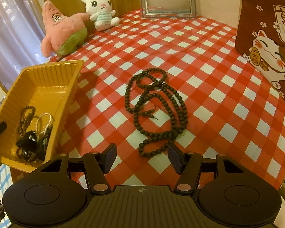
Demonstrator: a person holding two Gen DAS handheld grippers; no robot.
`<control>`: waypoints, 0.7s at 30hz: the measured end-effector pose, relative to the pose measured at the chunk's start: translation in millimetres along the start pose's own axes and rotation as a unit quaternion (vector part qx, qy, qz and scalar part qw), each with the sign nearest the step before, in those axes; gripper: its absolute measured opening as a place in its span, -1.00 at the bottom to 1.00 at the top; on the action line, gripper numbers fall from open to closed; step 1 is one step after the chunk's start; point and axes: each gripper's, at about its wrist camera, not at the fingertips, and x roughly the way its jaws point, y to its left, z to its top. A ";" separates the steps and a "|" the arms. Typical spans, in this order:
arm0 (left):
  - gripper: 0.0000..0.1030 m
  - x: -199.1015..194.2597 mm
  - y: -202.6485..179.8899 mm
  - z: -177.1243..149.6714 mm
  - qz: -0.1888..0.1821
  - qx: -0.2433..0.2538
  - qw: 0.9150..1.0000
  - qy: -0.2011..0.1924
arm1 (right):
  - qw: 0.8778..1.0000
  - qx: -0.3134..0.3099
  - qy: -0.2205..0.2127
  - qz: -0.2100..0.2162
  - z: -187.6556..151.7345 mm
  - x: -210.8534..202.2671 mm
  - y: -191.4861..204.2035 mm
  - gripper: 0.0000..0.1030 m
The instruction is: Organize jewelry
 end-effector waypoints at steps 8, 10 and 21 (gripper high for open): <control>-0.84 1.1 1.5 -0.4 0.002 0.000 1.000 0.001 | 1.000 -0.002 0.004 -0.009 3.3 7.1 -5.6 0.16; -0.84 1.4 2.3 -0.3 0.002 0.000 1.000 0.002 | 1.000 -0.002 0.007 -0.012 3.7 9.9 -7.9 0.16; -0.84 2.5 3.4 -2.1 0.004 0.000 1.000 0.005 | 1.000 -0.009 -0.015 -0.023 30.2 30.8 -33.7 0.16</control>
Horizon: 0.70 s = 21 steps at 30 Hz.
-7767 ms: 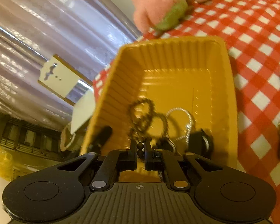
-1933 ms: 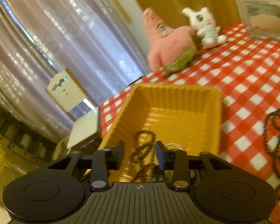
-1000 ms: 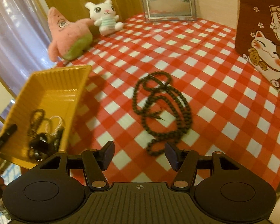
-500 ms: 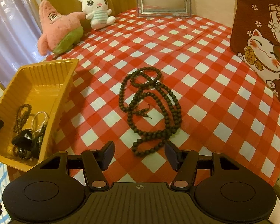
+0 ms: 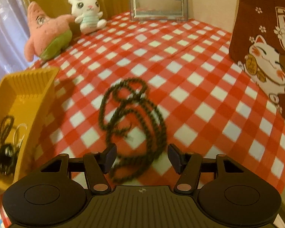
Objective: Organize jewelry
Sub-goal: 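Lower the right gripper onto the dark bead strand and close on it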
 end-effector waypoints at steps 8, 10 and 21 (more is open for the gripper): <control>-0.84 1.0 0.2 -1.3 0.002 0.000 1.000 0.002 | 0.999 -0.003 -0.021 0.031 33.8 22.4 -10.7 0.15; -0.84 1.0 -0.1 -1.1 0.002 0.001 1.000 0.002 | 0.999 0.002 -0.021 0.036 41.9 31.9 -12.9 0.07; -0.83 1.6 -0.8 -1.0 0.003 0.002 1.000 0.003 | 0.998 0.048 -0.010 0.035 71.9 75.2 -22.5 -0.32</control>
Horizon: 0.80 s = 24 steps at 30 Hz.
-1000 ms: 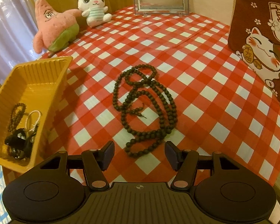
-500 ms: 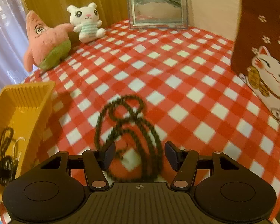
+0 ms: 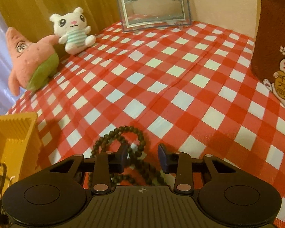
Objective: Organize jewelry
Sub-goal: 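Lower the right gripper onto the dark bead strand and close on it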
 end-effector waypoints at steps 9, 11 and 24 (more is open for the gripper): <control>-0.83 0.0 -0.1 0.1 0.000 0.000 1.000 0.000 | 1.000 -0.020 0.001 -0.008 2.6 9.4 6.3 -0.85; -0.83 0.0 0.1 -0.2 0.000 0.001 1.000 0.000 | 0.999 -0.035 -0.004 -0.013 1.1 8.5 8.9 -0.86; -0.83 0.8 -0.7 2.1 -0.001 0.001 1.000 -0.002 | 0.996 -0.025 -0.065 0.064 10.5 -50.4 32.1 -0.86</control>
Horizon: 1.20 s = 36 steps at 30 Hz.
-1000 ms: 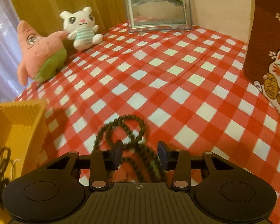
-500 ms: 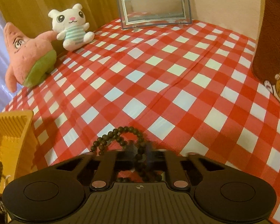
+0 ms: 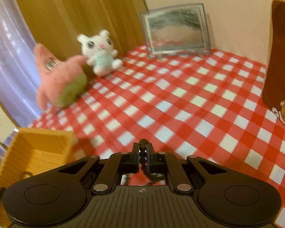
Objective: Organize jewelry
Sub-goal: 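Lower the right gripper onto the dark bead strand and close on it, then carry the bead strand into the tray with the right gripper and release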
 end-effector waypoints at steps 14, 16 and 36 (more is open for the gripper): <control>-0.84 -2.0 -2.9 5.5 -0.004 0.000 1.000 -0.007 | 0.988 0.033 0.009 0.150 -3.8 -29.3 68.3 -0.86; -0.84 -2.3 -3.4 6.1 -0.005 0.000 1.000 -0.008 | 0.984 0.037 0.018 0.172 -7.5 -24.3 79.9 -0.86; -0.84 -3.9 -6.5 8.1 -0.008 -0.003 1.000 -0.011 | 0.985 0.006 0.083 0.149 -45.6 34.3 129.9 -0.86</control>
